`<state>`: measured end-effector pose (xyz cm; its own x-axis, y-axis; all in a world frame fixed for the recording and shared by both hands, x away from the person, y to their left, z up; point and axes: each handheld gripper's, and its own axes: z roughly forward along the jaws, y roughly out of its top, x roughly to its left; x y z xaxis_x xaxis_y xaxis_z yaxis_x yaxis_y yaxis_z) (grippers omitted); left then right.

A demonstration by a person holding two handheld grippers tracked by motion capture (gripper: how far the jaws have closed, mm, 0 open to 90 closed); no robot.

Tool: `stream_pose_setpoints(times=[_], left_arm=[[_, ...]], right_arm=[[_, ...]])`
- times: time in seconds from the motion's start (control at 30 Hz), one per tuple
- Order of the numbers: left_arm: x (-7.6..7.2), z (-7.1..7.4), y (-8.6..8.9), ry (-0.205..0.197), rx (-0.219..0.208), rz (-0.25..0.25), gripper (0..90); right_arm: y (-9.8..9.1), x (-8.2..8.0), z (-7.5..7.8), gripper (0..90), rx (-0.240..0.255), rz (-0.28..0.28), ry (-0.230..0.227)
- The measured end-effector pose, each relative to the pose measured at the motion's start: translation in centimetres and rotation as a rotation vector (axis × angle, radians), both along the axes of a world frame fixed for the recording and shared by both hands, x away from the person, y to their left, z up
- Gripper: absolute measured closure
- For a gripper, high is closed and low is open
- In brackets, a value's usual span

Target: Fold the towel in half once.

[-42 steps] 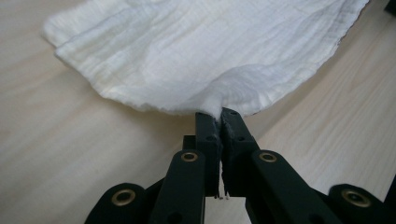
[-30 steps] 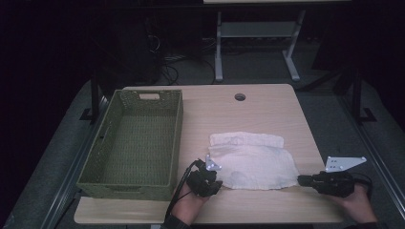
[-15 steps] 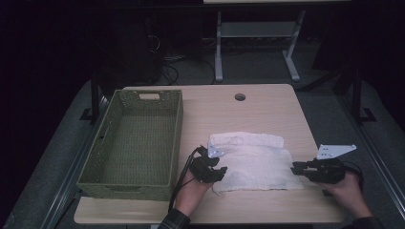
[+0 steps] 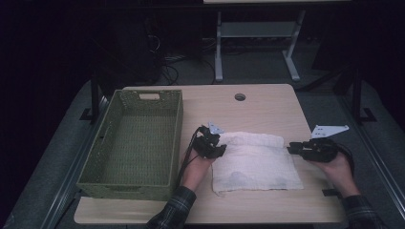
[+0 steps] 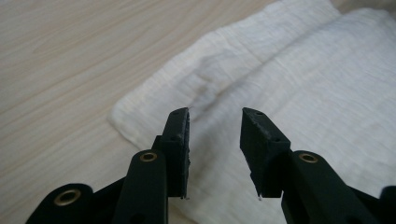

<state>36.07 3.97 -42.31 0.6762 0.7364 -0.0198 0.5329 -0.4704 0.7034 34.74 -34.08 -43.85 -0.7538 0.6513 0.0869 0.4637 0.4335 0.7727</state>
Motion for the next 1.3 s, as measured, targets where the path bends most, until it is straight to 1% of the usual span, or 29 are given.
stream_pose_setpoints(times=[0.03, 0.1, 0.13, 0.17, 0.2, 0.23, 0.27, 0.3, 0.33, 0.43, 0.47, 0.5, 0.57, 0.6, 0.63, 0.67, 0.7, 0.8, 0.9, 0.93, 1.0, 1.03, 1.07, 1.1, 1.13, 1.17, 1.2, 1.27, 1.3], left_arm=[[0.5, 0.0, 0.0, -0.001, -0.001, 0.007, 63.3], [1.5, -0.1, 0.1, -0.002, 0.004, 0.023, 63.0], [1.5, -0.1, 0.1, -0.002, 0.004, 0.023, 62.7], [2.3, -0.4, 0.2, 0.005, 0.001, 0.031, 62.7], [2.3, -0.4, 0.2, 0.005, 0.001, 0.031, 62.7], [2.8, -0.6, 0.2, 0.011, 0.004, 0.041, 62.7], [3.3, -0.9, 0.3, 0.014, 0.023, 0.047, 62.8], [3.3, -0.9, 0.3, 0.014, 0.023, 0.047, 62.7], [3.6, -1.1, 0.4, 0.016, 0.038, 0.052, 62.7], [4.5, -1.7, 0.7, 0.02, 0.058, 0.076, 62.7], [4.7, -2.0, 0.8, 0.029, 0.06, 0.082, 62.2], [5.1, -2.3, 0.9, 0.036, 0.064, 0.092, 61.7], [5.2, -2.5, 0.9, 0.036, 0.065, 0.099, 60.0], [5.4, -2.7, 1.0, 0.039, 0.065, 0.106, 60.0], [5.6, -2.9, 1.1, 0.045, 0.065, 0.11, 58.6], [5.6, -2.9, 1.1, 0.045, 0.065, 0.11, 58.4], [5.6, -3.0, 1.0, 0.045, 0.067, 0.114, 58.4], [5.8, -3.3, 1.1, 0.05, 0.07, 0.12, 58.4], [6.0, -3.6, 1.1, 0.055, 0.077, 0.132, 58.5], [6.1, -3.7, 1.1, 0.057, 0.082, 0.131, 59.6], [6.1, -3.9, 1.0, 0.059, 0.079, 0.129, 60.7], [6.1, -3.9, 1.0, 0.059, 0.076, 0.129, 64.7], [6.1, -3.9, 1.0, 0.059, 0.075, 0.129, 64.7], [6.2, -3.8, 1.0, 0.058, 0.076, 0.131, 68.6], [6.2, -3.8, 1.0, 0.061, 0.072, 0.128, 72.7], [6.2, -3.8, 1.0, 0.067, 0.062, 0.128, 80.7], [6.3, -3.8, 1.0, 0.069, 0.063, 0.126, 80.7], [6.2, -3.8, 0.8, 0.065, 0.078, 0.12, 84.6], [6.2, -3.6, 0.8, 0.069, 0.071, 0.122, 85.1]], right_arm=[[0.0, 0.9, -0.1, 71.0, -0.003, -0.011, 0.003], [0.1, 1.7, -0.2, 70.9, -0.005, -0.024, 0.008], [0.1, 1.7, -0.2, 70.9, -0.005, -0.024, 0.008], [0.3, 2.5, -0.3, 70.2, -0.013, -0.038, 0.015], [0.3, 2.5, -0.3, 70.2, -0.013, -0.038, 0.015], [0.3, 2.9, -0.5, 70.2, -0.012, -0.04, 0.013], [0.4, 3.7, -0.7, 70.1, -0.02, -0.051, 0.014], [0.5, 4.0, -0.8, 70.0, -0.021, -0.061, 0.022], [0.5, 4.0, -0.8, 70.0, -0.021, -0.061, 0.022], [0.8, 5.4, -1.5, 69.6, -0.013, -0.075, 0.035], [1.1, 6.1, -2.0, 69.5, -0.024, -0.089, 0.049], [1.2, 6.4, -2.2, 69.5, -0.027, -0.088, 0.051], [1.5, 6.8, -2.6, 69.4, -0.032, -0.093, 0.064], [1.5, 6.8, -2.6, 69.4, -0.032, -0.093, 0.064], [1.6, 7.0, -2.9, 69.4, -0.056, -0.098, 0.062], [1.6, 7.0, -2.9, 69.4, -0.056, -0.098, 0.062], [1.5, 7.0, -3.0, 69.4, -0.067, -0.095, 0.065], [1.4, 6.9, -3.0, 69.4, -0.061, -0.104, 0.074], [1.2, 6.9, -3.2, 70.1, -0.073, -0.108, 0.081], [1.3, 6.8, -3.4, 72.0, -0.082, -0.107, 0.089], [1.3, 6.8, -3.4, 72.7, -0.084, -0.105, 0.085], [1.3, 6.8, -3.4, 75.0, -0.081, -0.104, 0.087], [1.3, 6.8, -3.4, 77.1, -0.085, -0.102, 0.085], [1.3, 6.8, -3.4, 80.0, -0.085, -0.103, 0.086], [1.4, 6.8, -3.4, 82.8, -0.08, -0.098, 0.091], [1.4, 6.7, -3.4, 85.7, -0.083, -0.097, 0.091], [1.4, 6.7, -3.4, 85.7, -0.083, -0.097, 0.091], [1.5, 6.8, -3.3, 86.6, -0.088, -0.095, 0.086], [1.4, 6.7, -3.0, 86.7, -0.072, -0.101, 0.082]])
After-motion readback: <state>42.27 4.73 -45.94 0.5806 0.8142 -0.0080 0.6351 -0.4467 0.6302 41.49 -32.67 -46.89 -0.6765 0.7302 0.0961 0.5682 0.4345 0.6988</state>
